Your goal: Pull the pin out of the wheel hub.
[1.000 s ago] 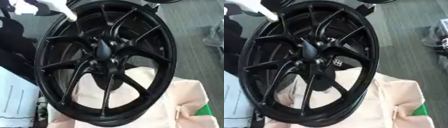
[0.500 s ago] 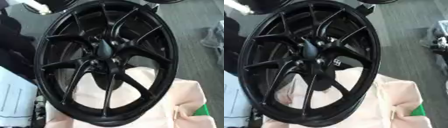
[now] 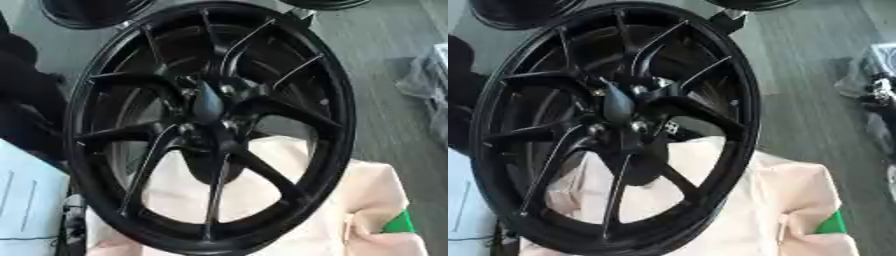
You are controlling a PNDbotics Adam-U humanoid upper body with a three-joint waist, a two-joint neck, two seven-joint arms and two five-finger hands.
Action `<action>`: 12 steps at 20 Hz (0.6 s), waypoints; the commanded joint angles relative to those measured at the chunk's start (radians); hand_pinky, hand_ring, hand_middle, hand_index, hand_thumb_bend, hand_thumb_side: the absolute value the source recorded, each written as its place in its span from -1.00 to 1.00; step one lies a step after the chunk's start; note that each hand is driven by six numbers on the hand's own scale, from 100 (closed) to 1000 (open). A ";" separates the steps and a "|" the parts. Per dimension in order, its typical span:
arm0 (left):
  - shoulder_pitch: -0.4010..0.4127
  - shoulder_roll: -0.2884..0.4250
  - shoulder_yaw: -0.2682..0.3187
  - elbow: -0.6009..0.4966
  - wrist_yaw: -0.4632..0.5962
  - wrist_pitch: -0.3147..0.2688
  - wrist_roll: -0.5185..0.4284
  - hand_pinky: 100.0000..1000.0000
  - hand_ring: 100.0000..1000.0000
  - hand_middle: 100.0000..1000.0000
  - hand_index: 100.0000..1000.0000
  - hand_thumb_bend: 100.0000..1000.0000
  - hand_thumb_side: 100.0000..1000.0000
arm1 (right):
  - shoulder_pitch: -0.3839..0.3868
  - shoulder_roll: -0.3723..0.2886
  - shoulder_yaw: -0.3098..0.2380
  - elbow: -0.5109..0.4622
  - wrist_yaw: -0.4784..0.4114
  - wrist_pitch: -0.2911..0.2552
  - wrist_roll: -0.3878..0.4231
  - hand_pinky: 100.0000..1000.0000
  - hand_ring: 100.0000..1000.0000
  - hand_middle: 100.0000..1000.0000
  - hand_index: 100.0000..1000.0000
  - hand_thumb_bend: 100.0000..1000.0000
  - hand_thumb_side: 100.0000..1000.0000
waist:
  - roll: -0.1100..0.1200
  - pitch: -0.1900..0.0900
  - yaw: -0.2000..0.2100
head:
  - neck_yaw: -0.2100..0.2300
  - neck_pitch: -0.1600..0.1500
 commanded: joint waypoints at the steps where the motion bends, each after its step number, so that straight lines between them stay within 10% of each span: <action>1: 0.009 0.025 0.031 0.068 0.047 -0.036 0.024 0.38 0.44 0.28 0.28 -0.37 -1.00 | -0.009 -0.023 -0.001 -0.013 -0.001 0.000 0.006 0.38 0.27 0.19 0.43 -1.00 0.30 | 0.000 -0.019 -0.004 | 0.008 -0.012; 6: 0.025 0.027 0.029 0.125 0.110 -0.125 0.012 0.43 0.55 0.45 0.66 0.11 0.04 | -0.009 -0.024 0.000 -0.013 -0.001 0.002 0.008 0.38 0.28 0.19 0.43 -1.00 0.31 | 0.000 -0.020 -0.004 | -0.001 -0.013; 12: 0.032 0.026 0.034 0.154 0.123 -0.192 0.025 0.45 0.57 0.48 0.69 0.27 0.32 | -0.007 -0.025 0.001 -0.013 0.000 0.002 0.012 0.38 0.28 0.19 0.43 -1.00 0.31 | 0.001 -0.021 -0.003 | 0.000 -0.013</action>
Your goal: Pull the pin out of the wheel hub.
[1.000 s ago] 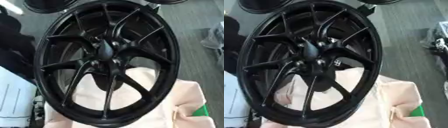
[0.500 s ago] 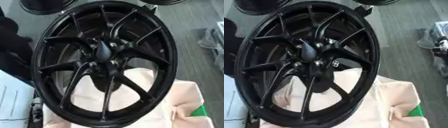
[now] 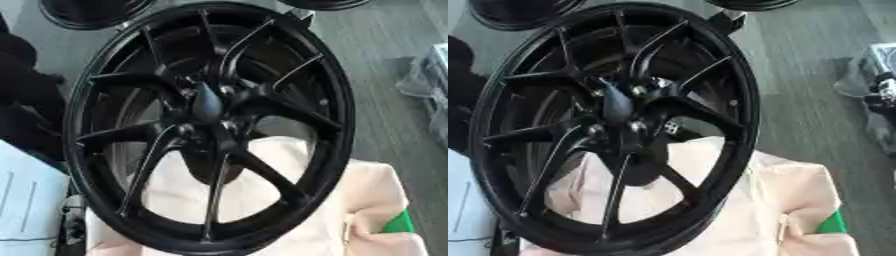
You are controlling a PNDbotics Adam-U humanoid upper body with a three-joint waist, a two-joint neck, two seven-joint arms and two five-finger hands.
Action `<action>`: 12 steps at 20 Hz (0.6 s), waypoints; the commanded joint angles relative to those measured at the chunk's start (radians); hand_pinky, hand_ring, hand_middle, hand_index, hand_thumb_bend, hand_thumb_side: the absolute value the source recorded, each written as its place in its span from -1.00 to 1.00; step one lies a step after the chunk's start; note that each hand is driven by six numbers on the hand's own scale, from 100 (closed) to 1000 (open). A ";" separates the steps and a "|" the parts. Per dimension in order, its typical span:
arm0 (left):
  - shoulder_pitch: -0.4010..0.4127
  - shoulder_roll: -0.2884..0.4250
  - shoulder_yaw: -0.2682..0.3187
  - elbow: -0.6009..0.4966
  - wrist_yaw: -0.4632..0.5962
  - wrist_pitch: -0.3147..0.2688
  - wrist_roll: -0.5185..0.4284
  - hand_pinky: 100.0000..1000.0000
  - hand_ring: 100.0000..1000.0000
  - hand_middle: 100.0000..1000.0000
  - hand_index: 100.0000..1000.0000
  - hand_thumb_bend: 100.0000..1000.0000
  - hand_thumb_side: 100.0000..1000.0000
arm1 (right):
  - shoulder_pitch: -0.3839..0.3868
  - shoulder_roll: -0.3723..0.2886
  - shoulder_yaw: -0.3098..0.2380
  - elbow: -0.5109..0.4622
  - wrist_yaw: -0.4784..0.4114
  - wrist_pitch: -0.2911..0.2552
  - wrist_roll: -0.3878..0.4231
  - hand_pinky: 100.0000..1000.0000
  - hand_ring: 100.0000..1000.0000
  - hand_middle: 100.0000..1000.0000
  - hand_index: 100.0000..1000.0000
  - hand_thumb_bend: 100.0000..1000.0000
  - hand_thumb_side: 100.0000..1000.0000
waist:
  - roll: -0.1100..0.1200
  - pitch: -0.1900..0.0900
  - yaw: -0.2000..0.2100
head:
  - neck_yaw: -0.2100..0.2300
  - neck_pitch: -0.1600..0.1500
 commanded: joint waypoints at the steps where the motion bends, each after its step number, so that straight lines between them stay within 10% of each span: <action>1: -0.005 0.037 0.018 -0.004 0.000 -0.021 0.007 0.45 0.57 0.48 0.68 0.22 0.21 | -0.002 -0.025 -0.005 -0.013 0.001 -0.003 0.006 0.38 0.28 0.19 0.43 -1.00 0.30 | 0.000 -0.021 0.002 | 0.000 -0.013; 12: -0.033 -0.103 0.063 -0.222 0.112 -0.003 0.141 0.20 0.46 0.32 0.42 -0.64 0.21 | -0.001 -0.018 -0.003 -0.014 -0.002 -0.005 0.007 0.38 0.28 0.19 0.43 -1.00 0.30 | -0.010 -0.021 0.003 | 0.011 -0.011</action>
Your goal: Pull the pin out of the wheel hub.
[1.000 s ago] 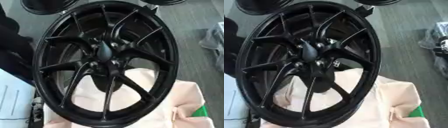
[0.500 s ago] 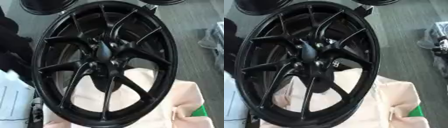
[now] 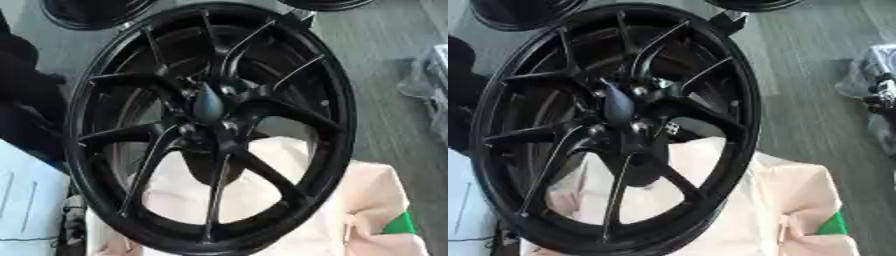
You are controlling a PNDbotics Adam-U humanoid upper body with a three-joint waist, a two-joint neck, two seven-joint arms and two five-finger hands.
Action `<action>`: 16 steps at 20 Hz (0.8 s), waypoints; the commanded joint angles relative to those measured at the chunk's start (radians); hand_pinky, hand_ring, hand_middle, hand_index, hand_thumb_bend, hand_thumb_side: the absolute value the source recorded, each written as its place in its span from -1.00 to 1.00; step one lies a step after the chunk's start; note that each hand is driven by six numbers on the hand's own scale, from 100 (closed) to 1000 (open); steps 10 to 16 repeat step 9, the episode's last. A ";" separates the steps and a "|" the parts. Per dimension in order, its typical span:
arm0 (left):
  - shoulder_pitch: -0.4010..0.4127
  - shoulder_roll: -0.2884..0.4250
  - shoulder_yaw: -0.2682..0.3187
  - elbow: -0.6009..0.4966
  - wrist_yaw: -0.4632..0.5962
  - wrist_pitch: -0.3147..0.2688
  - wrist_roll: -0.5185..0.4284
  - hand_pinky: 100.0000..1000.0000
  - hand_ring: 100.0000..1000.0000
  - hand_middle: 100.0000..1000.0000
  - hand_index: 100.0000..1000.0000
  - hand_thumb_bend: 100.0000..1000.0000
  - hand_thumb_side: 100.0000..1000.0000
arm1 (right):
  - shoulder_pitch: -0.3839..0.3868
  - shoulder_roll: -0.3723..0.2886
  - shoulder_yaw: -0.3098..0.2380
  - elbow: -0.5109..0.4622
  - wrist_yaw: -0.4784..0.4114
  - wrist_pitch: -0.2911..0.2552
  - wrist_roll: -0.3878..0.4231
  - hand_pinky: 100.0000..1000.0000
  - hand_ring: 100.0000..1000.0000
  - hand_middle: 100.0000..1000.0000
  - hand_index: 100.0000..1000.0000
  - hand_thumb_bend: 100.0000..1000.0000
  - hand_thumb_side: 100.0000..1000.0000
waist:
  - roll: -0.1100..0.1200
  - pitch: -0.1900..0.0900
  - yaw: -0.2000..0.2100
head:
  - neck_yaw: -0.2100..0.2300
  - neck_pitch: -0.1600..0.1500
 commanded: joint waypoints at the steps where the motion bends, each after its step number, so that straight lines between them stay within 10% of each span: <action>1: -0.015 -0.048 0.022 -0.102 0.058 0.000 0.060 0.19 0.45 0.30 0.41 -0.67 0.24 | -0.003 -0.017 -0.003 -0.014 -0.003 -0.003 0.003 0.38 0.28 0.19 0.43 -1.00 0.29 | -0.006 -0.021 -0.001 | 0.007 -0.012; 9: 0.005 -0.288 0.014 -0.321 0.206 0.022 0.208 0.14 0.45 0.31 0.41 -0.72 0.50 | -0.016 -0.002 -0.003 -0.019 -0.019 -0.013 -0.014 0.37 0.27 0.19 0.43 -1.00 0.25 | -0.027 -0.016 -0.012 | 0.026 -0.016; 16: 0.005 -0.288 0.014 -0.321 0.206 0.022 0.208 0.14 0.45 0.31 0.41 -0.72 0.50 | -0.016 -0.002 -0.003 -0.019 -0.019 -0.013 -0.014 0.37 0.27 0.19 0.43 -1.00 0.25 | -0.027 -0.016 -0.012 | 0.026 -0.016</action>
